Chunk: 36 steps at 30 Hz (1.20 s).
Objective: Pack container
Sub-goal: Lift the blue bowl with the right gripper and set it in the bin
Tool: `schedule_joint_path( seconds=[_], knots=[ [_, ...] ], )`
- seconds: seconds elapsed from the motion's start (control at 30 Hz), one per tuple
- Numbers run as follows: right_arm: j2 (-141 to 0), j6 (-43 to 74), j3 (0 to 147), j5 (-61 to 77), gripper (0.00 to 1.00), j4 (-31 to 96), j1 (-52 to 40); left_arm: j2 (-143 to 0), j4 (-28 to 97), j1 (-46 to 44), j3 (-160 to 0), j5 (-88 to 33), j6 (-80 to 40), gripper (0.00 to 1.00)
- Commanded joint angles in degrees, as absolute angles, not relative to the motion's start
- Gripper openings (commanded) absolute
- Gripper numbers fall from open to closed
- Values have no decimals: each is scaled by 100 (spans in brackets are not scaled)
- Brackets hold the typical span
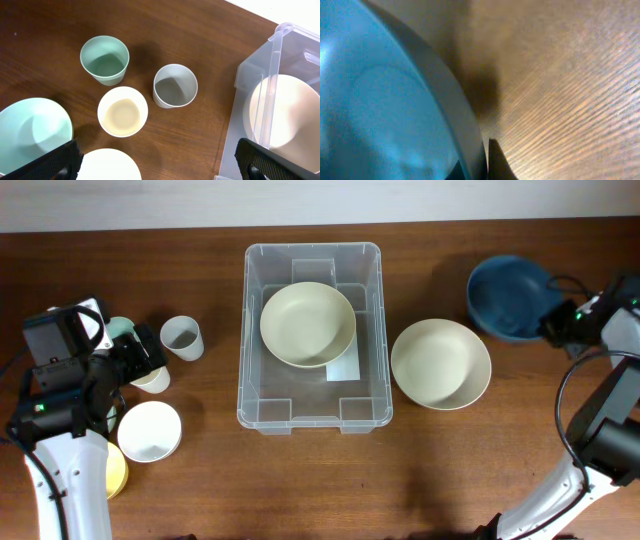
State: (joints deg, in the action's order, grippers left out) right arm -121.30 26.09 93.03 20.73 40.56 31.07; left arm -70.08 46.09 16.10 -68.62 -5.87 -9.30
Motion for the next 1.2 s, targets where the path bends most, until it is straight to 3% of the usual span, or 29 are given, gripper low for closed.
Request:
schedule_joint_path(
  seconds=[0.0, 0.33, 0.7, 1.17],
  knots=[
    [-11345, 2379, 10162, 2335, 4, 4359, 2912, -7006, 4591, 1629, -7006, -670, -980, 100],
    [-10899, 1234, 12114, 2110, 4, 6093, 1240, -7006, 4593, 1629, -7006, -670, -980, 100],
    [-11222, 746, 12280, 388, 4, 6287, -1605, -7006, 4595, 1629, -7006, -668, -980, 100],
    [-12501, 746, 12280, 381, 4, 5905, -2099, -7008, 4613, 1629, -7006, -668, -980, 100]
  ],
)
